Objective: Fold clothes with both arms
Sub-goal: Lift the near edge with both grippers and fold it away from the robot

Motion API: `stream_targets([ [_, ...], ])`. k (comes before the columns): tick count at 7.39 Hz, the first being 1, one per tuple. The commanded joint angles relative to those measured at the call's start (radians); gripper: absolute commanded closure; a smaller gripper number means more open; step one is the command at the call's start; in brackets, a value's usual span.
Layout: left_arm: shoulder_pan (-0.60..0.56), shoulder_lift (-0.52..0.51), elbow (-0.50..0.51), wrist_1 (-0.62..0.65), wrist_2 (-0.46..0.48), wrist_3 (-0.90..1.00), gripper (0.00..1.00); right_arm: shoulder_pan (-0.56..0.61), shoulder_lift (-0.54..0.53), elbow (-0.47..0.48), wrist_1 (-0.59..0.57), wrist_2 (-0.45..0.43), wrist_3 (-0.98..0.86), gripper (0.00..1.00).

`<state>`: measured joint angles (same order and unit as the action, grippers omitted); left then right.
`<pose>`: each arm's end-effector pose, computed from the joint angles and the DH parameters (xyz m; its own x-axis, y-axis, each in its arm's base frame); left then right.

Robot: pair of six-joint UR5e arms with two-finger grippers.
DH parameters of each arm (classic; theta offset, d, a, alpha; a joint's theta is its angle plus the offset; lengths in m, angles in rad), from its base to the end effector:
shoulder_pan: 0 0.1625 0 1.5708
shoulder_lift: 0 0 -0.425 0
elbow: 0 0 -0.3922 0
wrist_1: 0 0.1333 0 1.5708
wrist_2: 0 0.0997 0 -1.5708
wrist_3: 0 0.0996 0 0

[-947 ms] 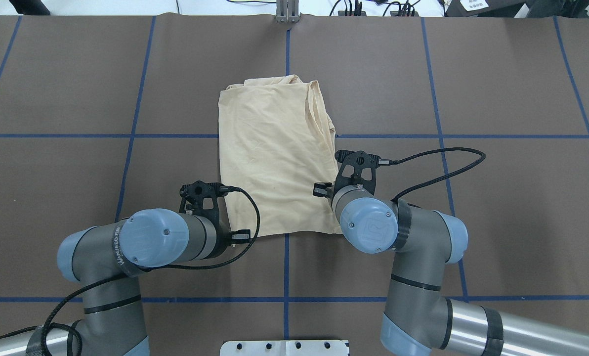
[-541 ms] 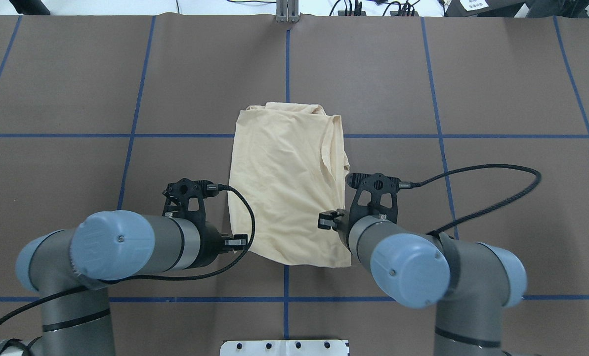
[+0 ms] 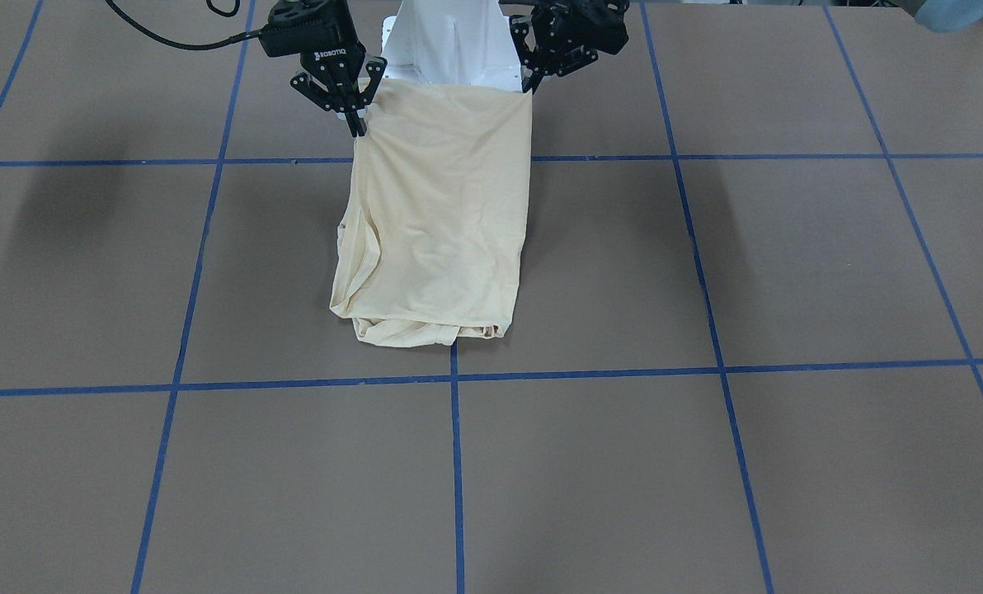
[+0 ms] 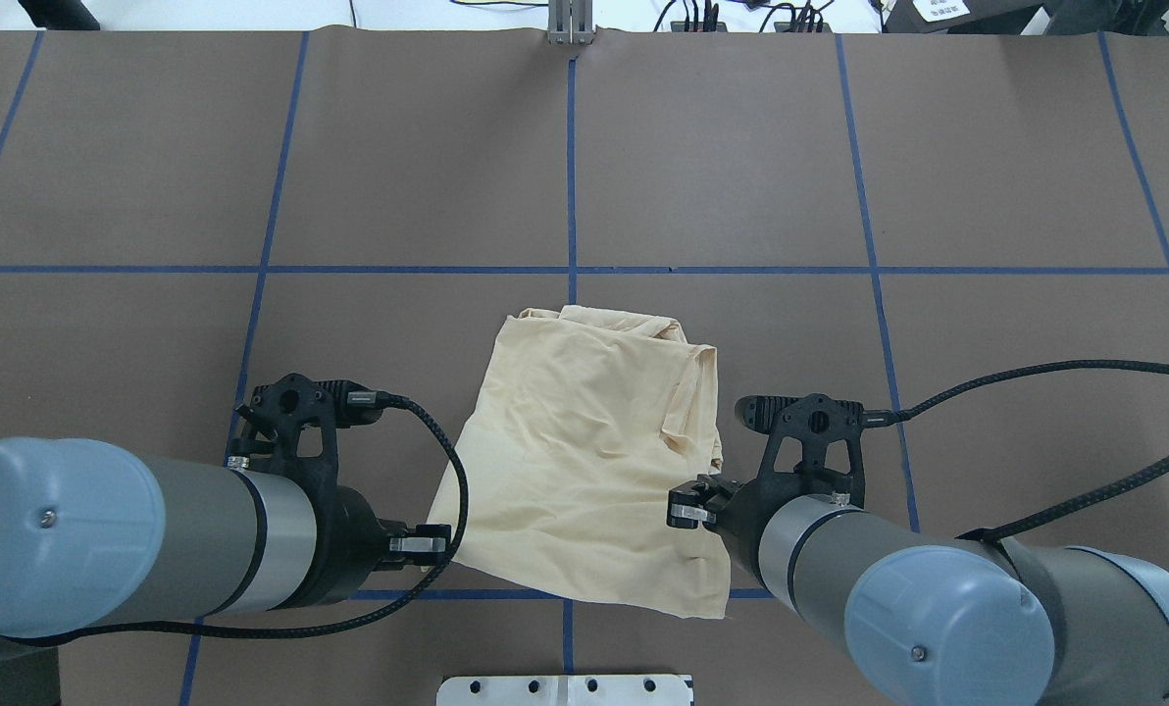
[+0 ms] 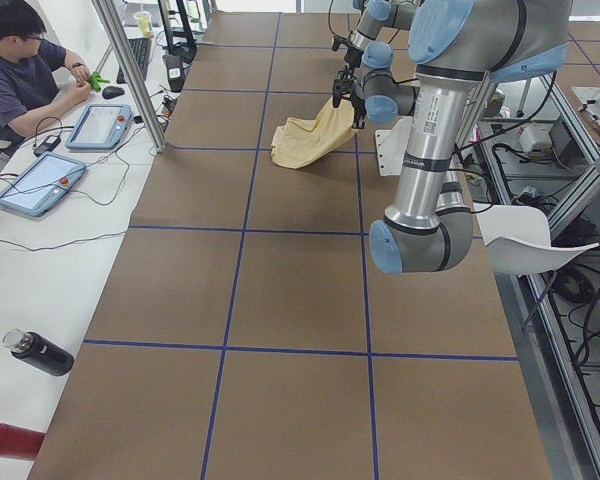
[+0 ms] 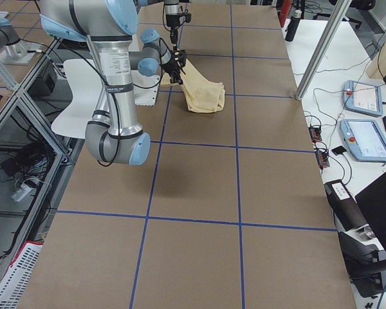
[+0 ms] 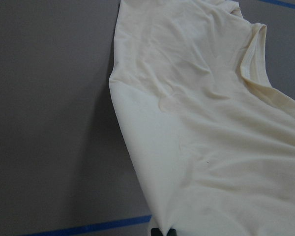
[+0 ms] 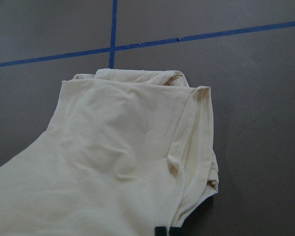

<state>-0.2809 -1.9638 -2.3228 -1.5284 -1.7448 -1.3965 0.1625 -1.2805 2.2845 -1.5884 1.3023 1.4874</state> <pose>0.4072 -0.2383 0.1532 0.4486 0.0483 -0.8924 0.0475 0.9958 0.0778 -0.4353 -0.2332 0.2087 0.5737 0.0127 0.8190 -0.3277 0.9199 0.2153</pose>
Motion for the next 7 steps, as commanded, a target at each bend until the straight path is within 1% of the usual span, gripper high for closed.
stream_targets([
  [1, -0.07, -0.104, 0.103, 0.054, -0.012, 0.093, 1.0, 0.073, 0.022, -0.071, 0.004, 0.003, -0.012, 1.0],
  [2, -0.122, -0.134, 0.159, 0.05, -0.007, 0.128, 1.0, 0.109, 0.067, -0.103, -0.001, 0.009, -0.012, 1.0],
  [4, -0.249, -0.222, 0.293, 0.051, -0.015, 0.255, 1.0, 0.199, 0.171, -0.221, -0.004, 0.043, -0.024, 1.0],
  [5, -0.279, -0.272, 0.38, 0.048, -0.013, 0.278, 1.0, 0.231, 0.181, -0.27, 0.005, 0.048, -0.036, 1.0],
  [6, -0.284, -0.315, 0.483, 0.028, -0.007, 0.28, 1.0, 0.244, 0.182, -0.317, 0.01, 0.048, -0.053, 1.0],
  [7, -0.288, -0.317, 0.567, -0.052, -0.005, 0.28, 1.0, 0.252, 0.184, -0.351, 0.01, 0.048, -0.065, 1.0],
])
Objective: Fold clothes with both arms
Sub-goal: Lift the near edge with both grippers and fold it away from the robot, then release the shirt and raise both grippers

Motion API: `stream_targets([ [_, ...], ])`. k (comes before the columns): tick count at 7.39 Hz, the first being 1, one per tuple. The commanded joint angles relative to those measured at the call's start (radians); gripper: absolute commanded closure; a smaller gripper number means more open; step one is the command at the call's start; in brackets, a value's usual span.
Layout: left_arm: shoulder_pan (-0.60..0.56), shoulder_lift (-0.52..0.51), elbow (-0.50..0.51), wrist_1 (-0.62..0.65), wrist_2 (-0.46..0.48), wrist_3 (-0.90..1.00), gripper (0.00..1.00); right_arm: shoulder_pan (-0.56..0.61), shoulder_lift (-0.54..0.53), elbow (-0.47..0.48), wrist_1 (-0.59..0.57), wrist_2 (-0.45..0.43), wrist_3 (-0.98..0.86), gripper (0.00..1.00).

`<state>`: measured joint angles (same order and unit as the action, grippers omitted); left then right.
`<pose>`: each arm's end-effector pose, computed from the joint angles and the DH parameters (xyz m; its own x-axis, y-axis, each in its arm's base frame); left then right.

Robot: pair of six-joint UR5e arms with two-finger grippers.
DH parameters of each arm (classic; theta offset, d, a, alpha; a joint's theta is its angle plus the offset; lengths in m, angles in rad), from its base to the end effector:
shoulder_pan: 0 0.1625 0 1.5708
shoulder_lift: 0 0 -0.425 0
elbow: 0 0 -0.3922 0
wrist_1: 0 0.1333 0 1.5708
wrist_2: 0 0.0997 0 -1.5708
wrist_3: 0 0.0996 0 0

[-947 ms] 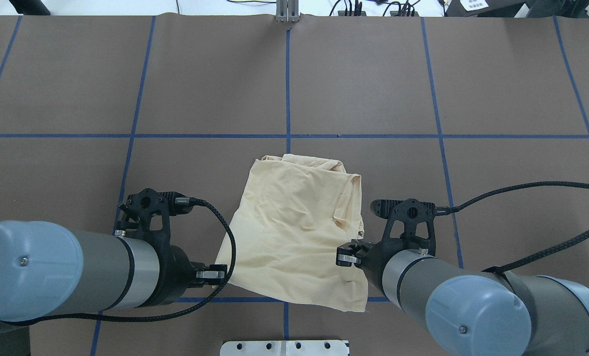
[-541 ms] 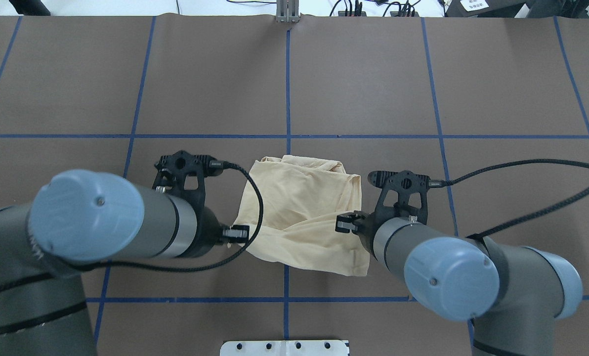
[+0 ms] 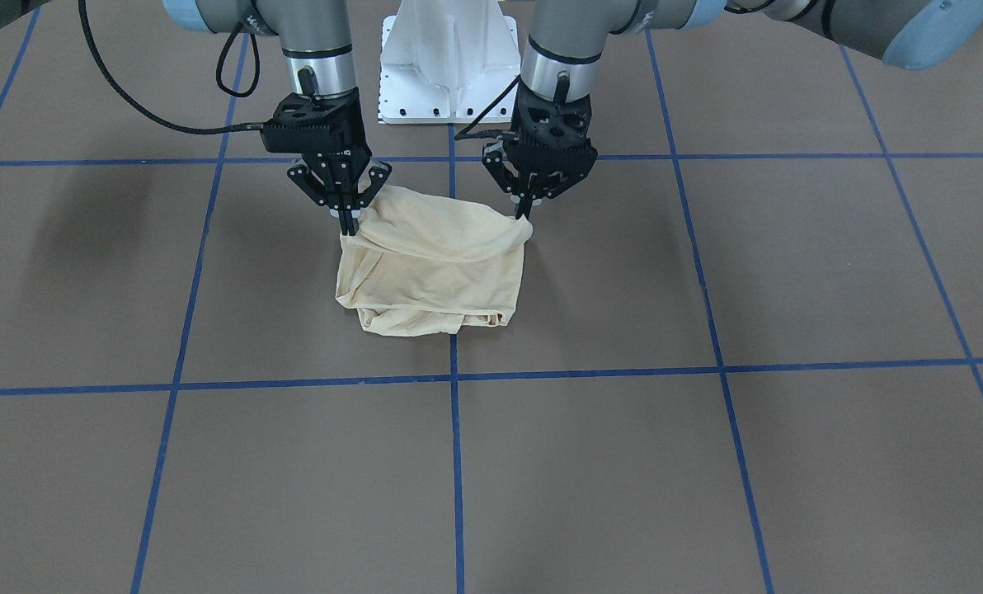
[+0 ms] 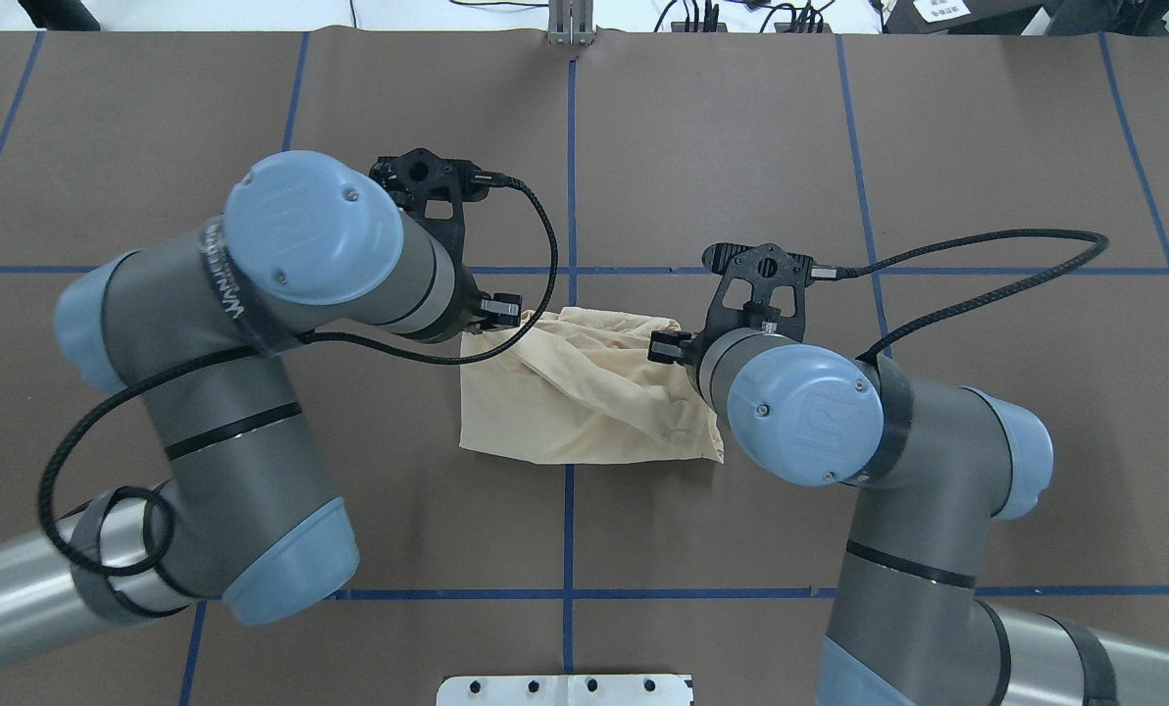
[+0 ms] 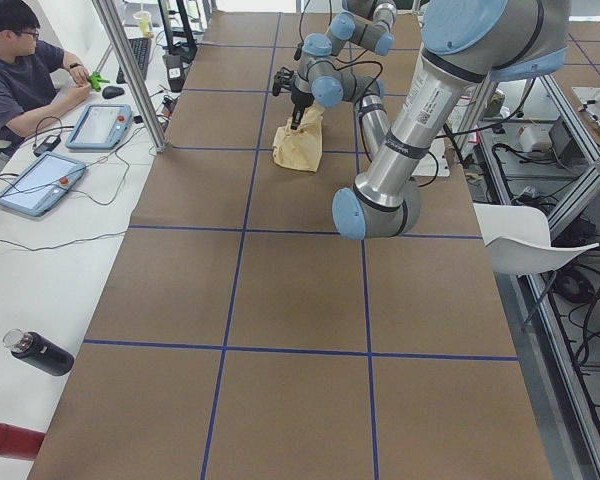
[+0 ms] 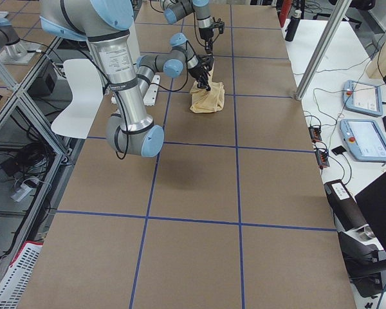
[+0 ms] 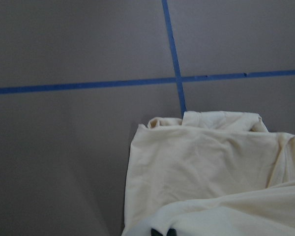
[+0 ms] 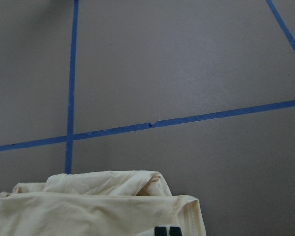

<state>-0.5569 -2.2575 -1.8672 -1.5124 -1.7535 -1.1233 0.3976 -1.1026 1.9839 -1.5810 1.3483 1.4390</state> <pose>0.4698 -0.4282 0.1441 0.6324 0.1075 -0.7672 0.1364 0.9594 0.2469 -0.4745 -0.3677 0.2254 0.6587 0.1376 0.7397 -0.4507 0.8594 0.2414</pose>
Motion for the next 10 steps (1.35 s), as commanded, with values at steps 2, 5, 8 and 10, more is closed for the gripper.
stream_targets([
  [2, -0.024, -0.045, 0.26, -0.182, 0.04, 0.029, 1.0, 0.041, 0.044, -0.165, 0.039, 0.002, -0.023, 1.0],
  [5, -0.067, -0.036, 0.297, -0.278, 0.025, 0.122, 0.0, 0.169, 0.084, -0.244, 0.144, 0.216, -0.167, 0.0],
  [8, -0.19, 0.142, 0.111, -0.288, -0.13, 0.441, 0.0, 0.129, 0.174, -0.2, 0.078, 0.272, -0.116, 0.0],
  [10, -0.196, 0.164, 0.105, -0.29, -0.13, 0.448, 0.0, 0.005, 0.28, -0.253, -0.014, 0.133, 0.074, 0.01],
])
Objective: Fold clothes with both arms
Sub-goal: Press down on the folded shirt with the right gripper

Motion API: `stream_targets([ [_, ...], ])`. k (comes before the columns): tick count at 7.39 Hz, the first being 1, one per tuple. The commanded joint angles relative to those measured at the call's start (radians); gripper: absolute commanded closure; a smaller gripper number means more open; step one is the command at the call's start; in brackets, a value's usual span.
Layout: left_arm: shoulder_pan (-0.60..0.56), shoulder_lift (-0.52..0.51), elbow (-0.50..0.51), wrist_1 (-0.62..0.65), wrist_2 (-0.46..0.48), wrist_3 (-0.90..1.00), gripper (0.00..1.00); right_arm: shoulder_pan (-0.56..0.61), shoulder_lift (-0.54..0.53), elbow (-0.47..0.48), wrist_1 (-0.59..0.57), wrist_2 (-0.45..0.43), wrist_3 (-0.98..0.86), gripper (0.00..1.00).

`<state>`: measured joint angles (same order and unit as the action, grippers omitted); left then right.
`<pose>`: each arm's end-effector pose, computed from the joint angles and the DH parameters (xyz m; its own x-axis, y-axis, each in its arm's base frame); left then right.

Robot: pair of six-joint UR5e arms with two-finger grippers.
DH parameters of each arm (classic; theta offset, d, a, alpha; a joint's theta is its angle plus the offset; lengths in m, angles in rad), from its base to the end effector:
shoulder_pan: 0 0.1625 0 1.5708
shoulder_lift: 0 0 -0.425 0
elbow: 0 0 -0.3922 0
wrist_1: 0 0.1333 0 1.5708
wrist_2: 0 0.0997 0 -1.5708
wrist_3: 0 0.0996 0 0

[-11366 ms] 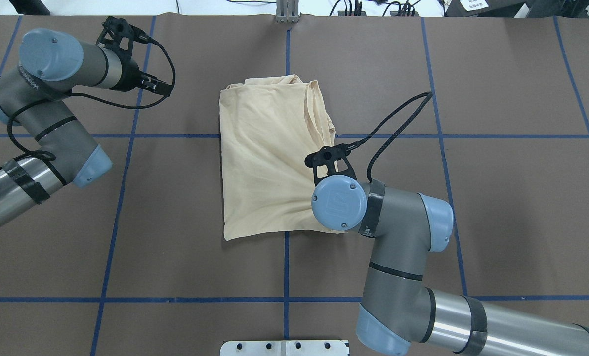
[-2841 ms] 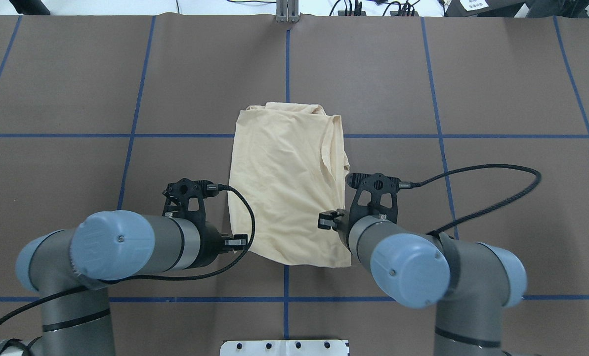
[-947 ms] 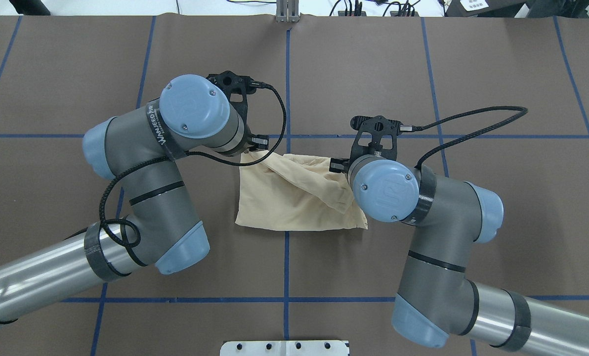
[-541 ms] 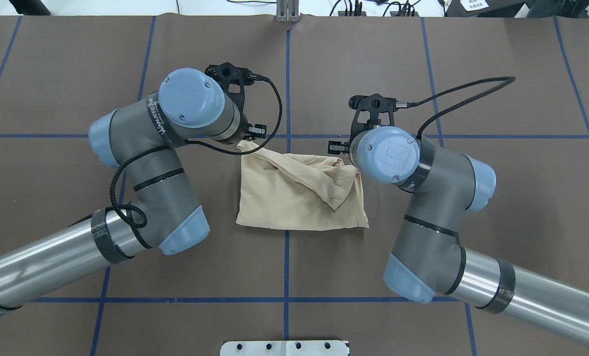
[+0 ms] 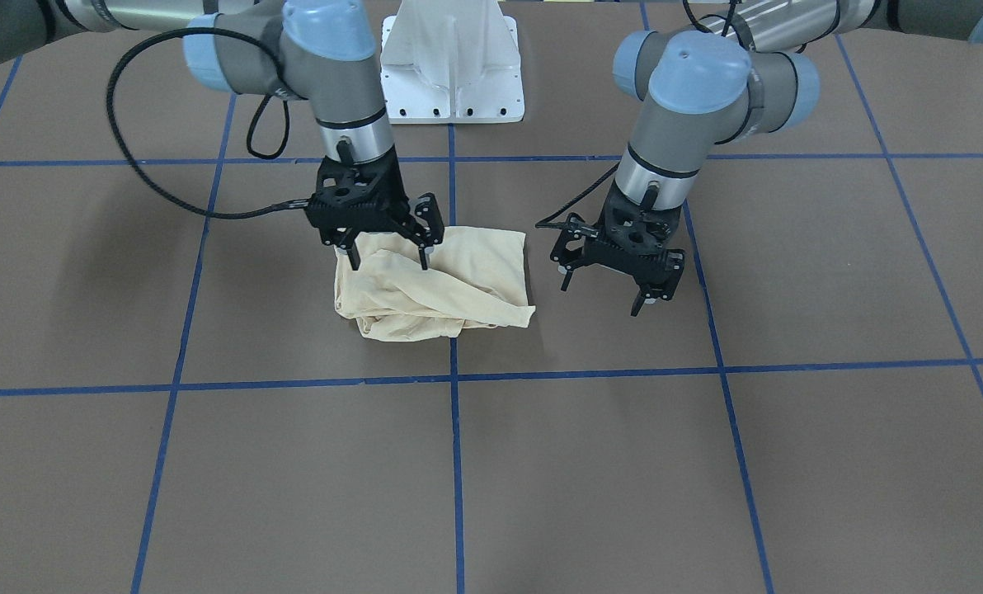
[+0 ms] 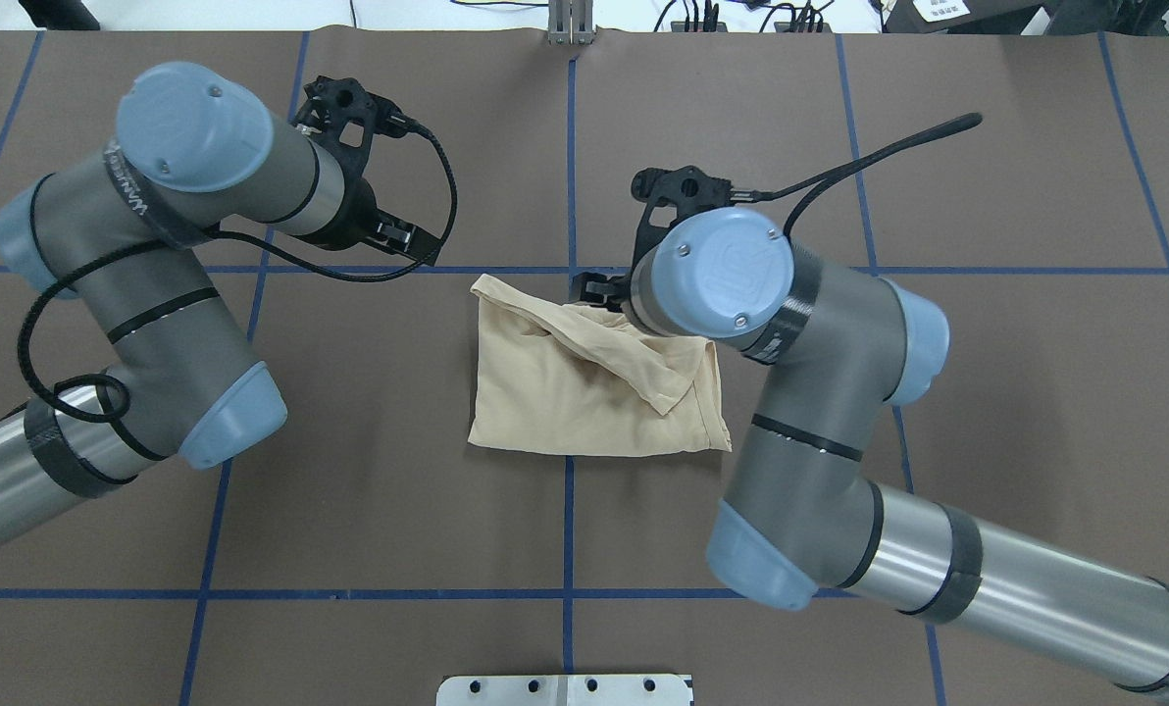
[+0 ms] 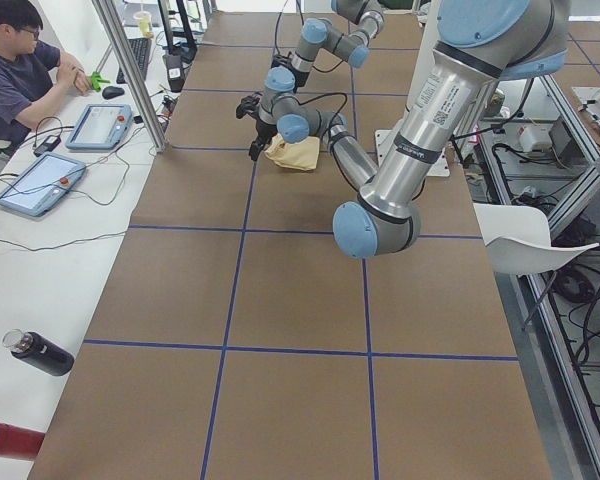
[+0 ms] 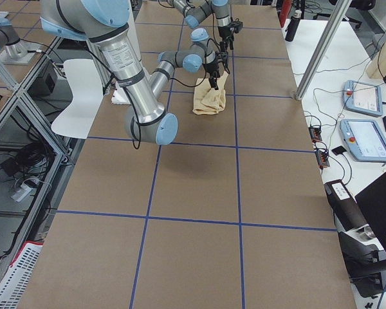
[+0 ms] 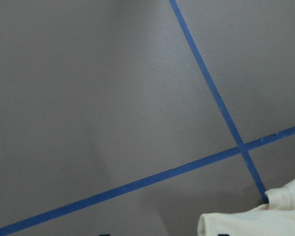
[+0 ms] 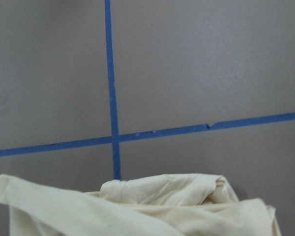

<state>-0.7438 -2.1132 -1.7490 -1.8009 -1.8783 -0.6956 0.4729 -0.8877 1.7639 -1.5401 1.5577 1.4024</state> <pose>0.4080 -0.5155 0.2417 0.6303 0.4143 -0.6566 -0.0309 0.8584 0.5120 -0.5255 -0.4201 0.1737 0.6187 0.1283 0.7751 -0.3661 0.9200 0.1400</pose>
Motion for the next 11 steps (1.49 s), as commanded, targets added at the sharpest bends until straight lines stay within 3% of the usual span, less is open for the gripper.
stream_targets([
  [1, -0.009, 0.019, -0.014, -0.002, -0.005, 0.019, 0.0, -0.083, 0.141, -0.116, -0.087, -0.079, 0.178, 0.04],
  [3, -0.011, 0.021, -0.014, -0.002, -0.004, 0.018, 0.0, -0.083, 0.251, -0.286, -0.088, -0.064, 0.204, 0.05],
  [5, -0.015, 0.021, -0.014, -0.002, -0.004, 0.018, 0.0, -0.102, 0.259, -0.305, -0.084, -0.056, 0.216, 0.05],
  [8, -0.022, 0.021, -0.014, 0.0, -0.004, 0.016, 0.0, -0.105, 0.269, -0.34, -0.092, 0.033, 0.184, 0.05],
  [10, -0.023, 0.021, -0.014, 0.0, -0.002, 0.016, 0.0, -0.109, 0.271, -0.357, -0.092, 0.032, 0.169, 0.05],
  [11, -0.023, 0.021, -0.014, 0.0, -0.002, 0.015, 0.0, -0.102, 0.268, -0.374, -0.092, -0.025, 0.099, 0.17],
])
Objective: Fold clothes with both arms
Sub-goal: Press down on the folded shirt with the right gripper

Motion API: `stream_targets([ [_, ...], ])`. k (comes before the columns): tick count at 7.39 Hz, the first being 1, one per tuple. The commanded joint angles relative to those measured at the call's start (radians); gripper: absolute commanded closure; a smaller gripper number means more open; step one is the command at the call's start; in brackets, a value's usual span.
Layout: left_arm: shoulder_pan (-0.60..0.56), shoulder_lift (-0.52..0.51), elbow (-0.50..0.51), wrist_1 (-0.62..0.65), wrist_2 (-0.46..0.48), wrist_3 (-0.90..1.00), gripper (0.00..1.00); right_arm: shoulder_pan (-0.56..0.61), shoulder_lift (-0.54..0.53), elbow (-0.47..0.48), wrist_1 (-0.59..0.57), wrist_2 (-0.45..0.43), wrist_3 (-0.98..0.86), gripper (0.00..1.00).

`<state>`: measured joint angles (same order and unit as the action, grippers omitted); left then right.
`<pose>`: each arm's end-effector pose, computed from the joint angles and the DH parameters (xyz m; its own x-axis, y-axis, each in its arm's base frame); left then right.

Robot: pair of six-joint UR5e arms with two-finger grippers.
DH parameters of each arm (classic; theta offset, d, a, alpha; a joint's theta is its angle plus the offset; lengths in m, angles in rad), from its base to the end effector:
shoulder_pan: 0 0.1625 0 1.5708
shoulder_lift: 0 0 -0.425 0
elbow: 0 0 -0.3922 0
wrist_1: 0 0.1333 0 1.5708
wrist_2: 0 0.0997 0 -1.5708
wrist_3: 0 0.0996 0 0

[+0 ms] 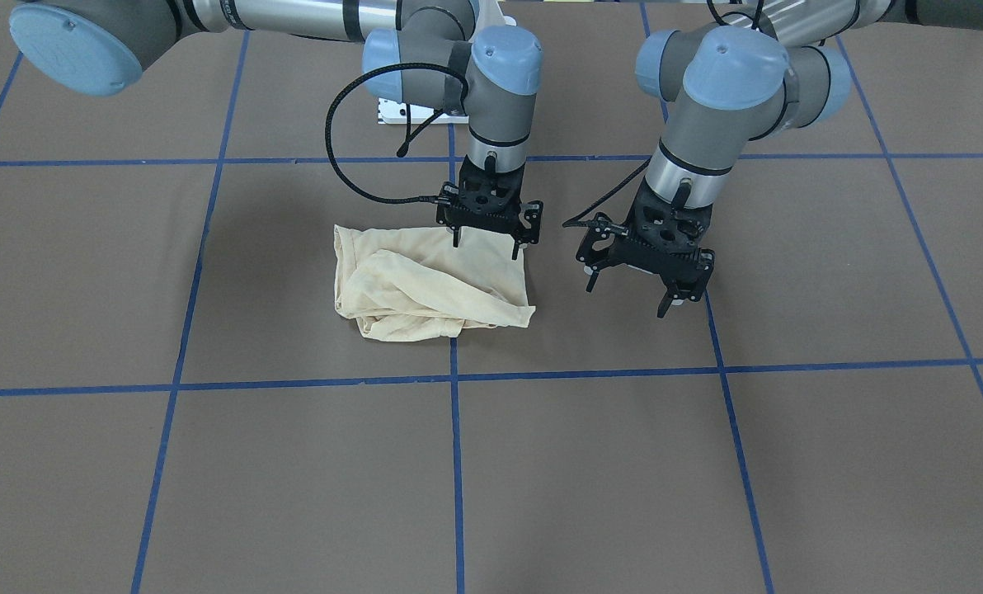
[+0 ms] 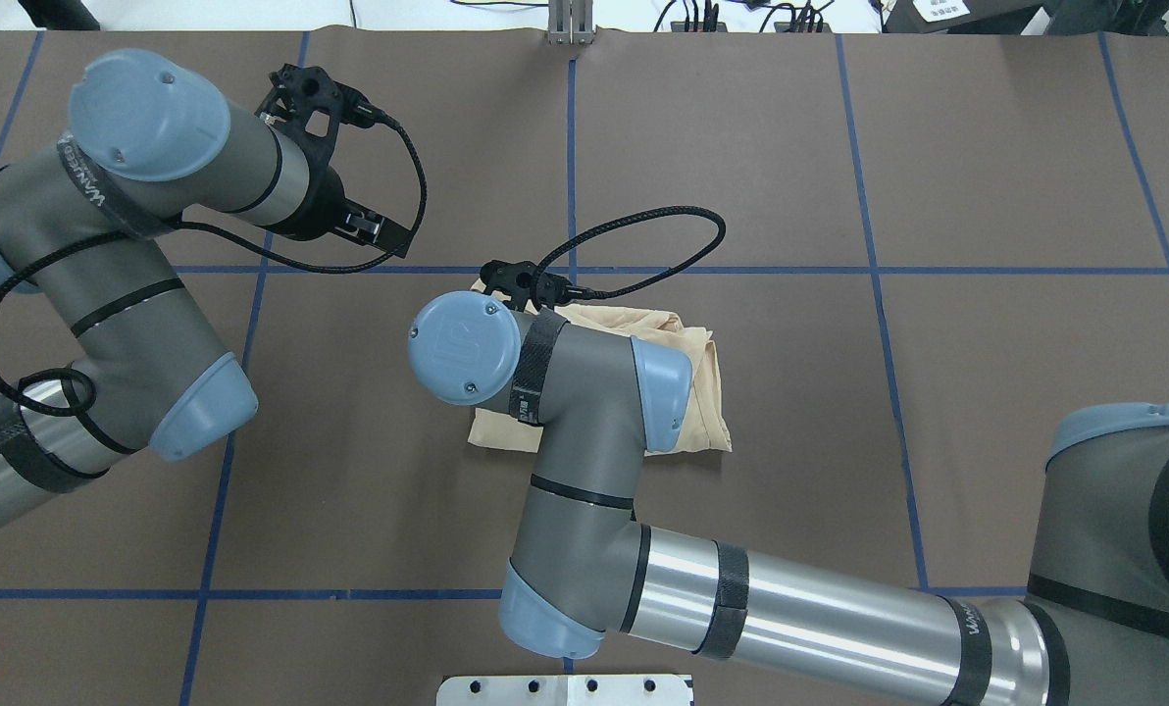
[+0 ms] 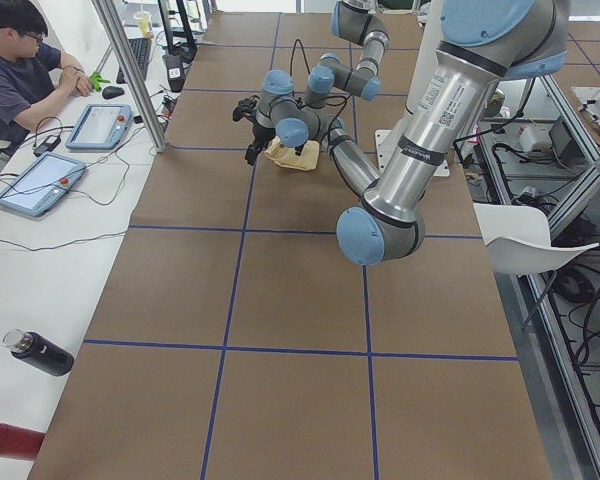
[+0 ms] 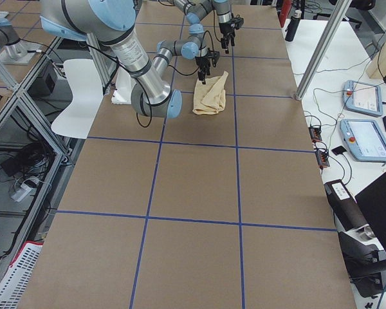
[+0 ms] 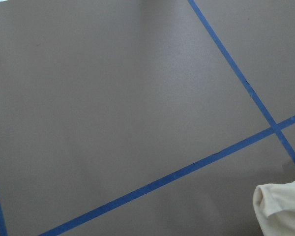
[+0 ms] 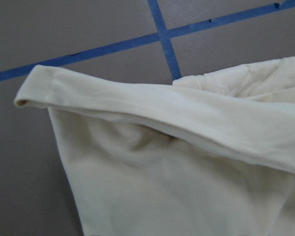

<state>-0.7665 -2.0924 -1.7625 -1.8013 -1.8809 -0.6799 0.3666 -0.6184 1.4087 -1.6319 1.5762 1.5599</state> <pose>0.3923 -0.5206 0.2493 0.6409 0.4109 -0.6484 -0.0253 0.8555 0.5172 -0.6647 -0.3974 0.1380 0.7000 0.2571 0.6663 -0.3475 0.9377 0.0032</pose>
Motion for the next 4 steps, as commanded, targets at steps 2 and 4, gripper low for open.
stream_targets([
  [2, -0.001, 0.0, 0.0, 0.0, -0.001, -0.001, 0.0, 0.053, -0.009, -0.054, 0.024, -0.078, -0.11, 0.25],
  [4, -0.001, 0.0, 0.0, -0.001, -0.001, -0.003, 0.0, 0.125, -0.012, -0.085, 0.088, -0.088, -0.244, 0.36],
])
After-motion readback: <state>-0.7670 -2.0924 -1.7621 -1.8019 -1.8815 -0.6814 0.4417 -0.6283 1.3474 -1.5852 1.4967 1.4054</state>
